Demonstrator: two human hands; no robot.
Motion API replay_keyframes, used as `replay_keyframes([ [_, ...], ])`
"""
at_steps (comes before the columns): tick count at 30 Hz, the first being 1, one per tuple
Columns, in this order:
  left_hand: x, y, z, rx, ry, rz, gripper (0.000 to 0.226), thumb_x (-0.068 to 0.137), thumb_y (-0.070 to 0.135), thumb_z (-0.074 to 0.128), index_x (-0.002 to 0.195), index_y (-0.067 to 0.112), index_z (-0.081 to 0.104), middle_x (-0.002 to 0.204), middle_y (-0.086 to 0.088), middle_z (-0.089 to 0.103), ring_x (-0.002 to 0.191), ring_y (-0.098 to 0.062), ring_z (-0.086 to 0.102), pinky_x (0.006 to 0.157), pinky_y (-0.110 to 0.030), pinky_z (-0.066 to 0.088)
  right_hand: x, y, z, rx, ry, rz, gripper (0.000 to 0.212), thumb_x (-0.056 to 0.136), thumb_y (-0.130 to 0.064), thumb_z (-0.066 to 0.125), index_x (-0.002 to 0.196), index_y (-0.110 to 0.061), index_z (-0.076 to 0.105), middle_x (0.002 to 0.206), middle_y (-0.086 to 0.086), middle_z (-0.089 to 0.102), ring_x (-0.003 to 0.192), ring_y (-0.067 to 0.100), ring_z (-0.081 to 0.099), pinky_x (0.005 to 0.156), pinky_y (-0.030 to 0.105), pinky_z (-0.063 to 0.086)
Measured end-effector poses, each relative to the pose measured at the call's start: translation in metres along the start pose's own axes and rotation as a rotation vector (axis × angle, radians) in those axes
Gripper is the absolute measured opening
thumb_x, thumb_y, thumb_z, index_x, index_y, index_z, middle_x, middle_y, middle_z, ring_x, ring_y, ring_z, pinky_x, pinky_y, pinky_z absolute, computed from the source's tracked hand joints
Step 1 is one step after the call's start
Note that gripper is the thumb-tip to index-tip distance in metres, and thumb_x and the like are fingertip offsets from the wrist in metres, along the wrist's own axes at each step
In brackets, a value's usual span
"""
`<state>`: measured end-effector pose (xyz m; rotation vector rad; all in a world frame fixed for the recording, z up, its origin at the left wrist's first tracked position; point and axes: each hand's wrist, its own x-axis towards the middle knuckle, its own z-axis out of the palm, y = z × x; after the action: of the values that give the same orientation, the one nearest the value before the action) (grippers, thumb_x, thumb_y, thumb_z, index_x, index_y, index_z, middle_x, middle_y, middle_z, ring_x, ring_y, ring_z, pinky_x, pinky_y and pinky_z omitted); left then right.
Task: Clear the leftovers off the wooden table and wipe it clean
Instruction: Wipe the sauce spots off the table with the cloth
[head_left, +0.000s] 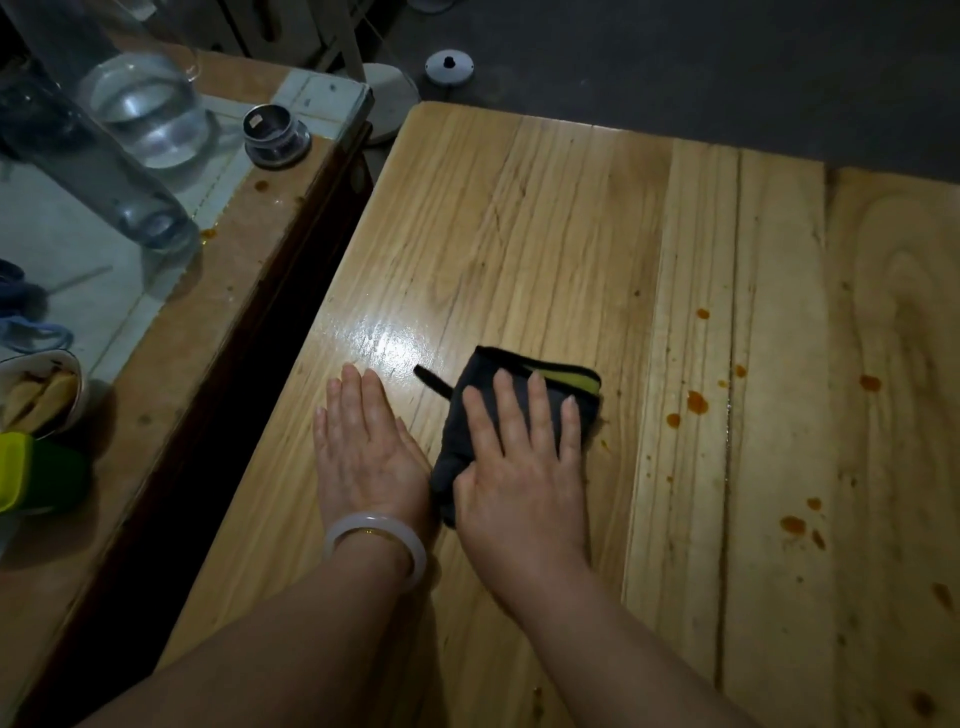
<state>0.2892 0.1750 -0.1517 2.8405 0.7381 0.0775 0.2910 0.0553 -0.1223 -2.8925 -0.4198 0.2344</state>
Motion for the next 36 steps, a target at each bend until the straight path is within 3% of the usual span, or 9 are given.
replay_keyframes([
  [8,-0.002,0.004,-0.001,-0.013,0.015,0.006,0.053,0.098,0.017,0.032,0.149,0.007,0.02,0.158,-0.008,0.013,0.146,-0.019,0.006,0.119,-0.036,0.003,0.009,0.027,-0.003,-0.043,-0.011,-0.131,0.063,0.089,-0.036,0.028,0.15,-0.021,0.039,0.158,0.008,0.032,0.149,0.031,0.02,0.118,0.054,0.015],
  [15,-0.002,0.004,0.001,0.002,0.026,-0.005,0.053,0.097,0.016,0.035,0.147,0.007,0.023,0.157,-0.008,0.017,0.146,-0.02,0.01,0.119,-0.038,0.008,0.074,0.068,-0.027,-0.129,-0.024,-0.026,0.062,0.095,-0.037,0.017,0.156,-0.029,0.013,0.165,0.001,0.006,0.152,0.024,-0.003,0.122,0.047,-0.007],
  [24,-0.001,0.004,0.001,0.011,0.022,-0.001,0.053,0.097,0.016,0.036,0.148,0.008,0.022,0.157,-0.008,0.017,0.146,-0.02,0.011,0.119,-0.037,0.006,0.134,0.102,-0.039,-0.166,0.0,0.075,0.059,0.099,-0.035,0.021,0.157,-0.029,0.011,0.166,0.0,0.004,0.152,0.023,-0.003,0.122,0.048,-0.005],
  [32,-0.003,0.002,-0.001,0.006,0.015,-0.008,0.053,0.097,0.016,0.033,0.148,0.008,0.022,0.157,-0.008,0.016,0.146,-0.02,0.009,0.119,-0.037,0.005,0.092,0.083,-0.031,-0.107,0.013,0.092,0.06,0.099,-0.034,0.026,0.157,-0.026,0.014,0.165,0.002,0.007,0.152,0.024,-0.002,0.121,0.049,-0.006],
  [36,-0.003,0.003,-0.002,0.006,0.014,-0.016,0.053,0.098,0.018,0.032,0.148,0.008,0.021,0.158,-0.007,0.016,0.146,-0.019,0.009,0.12,-0.037,0.005,0.048,0.068,-0.024,-0.08,-0.003,0.05,0.063,0.094,-0.035,0.018,0.156,-0.025,0.018,0.164,0.004,0.012,0.152,0.026,0.001,0.122,0.051,-0.002],
])
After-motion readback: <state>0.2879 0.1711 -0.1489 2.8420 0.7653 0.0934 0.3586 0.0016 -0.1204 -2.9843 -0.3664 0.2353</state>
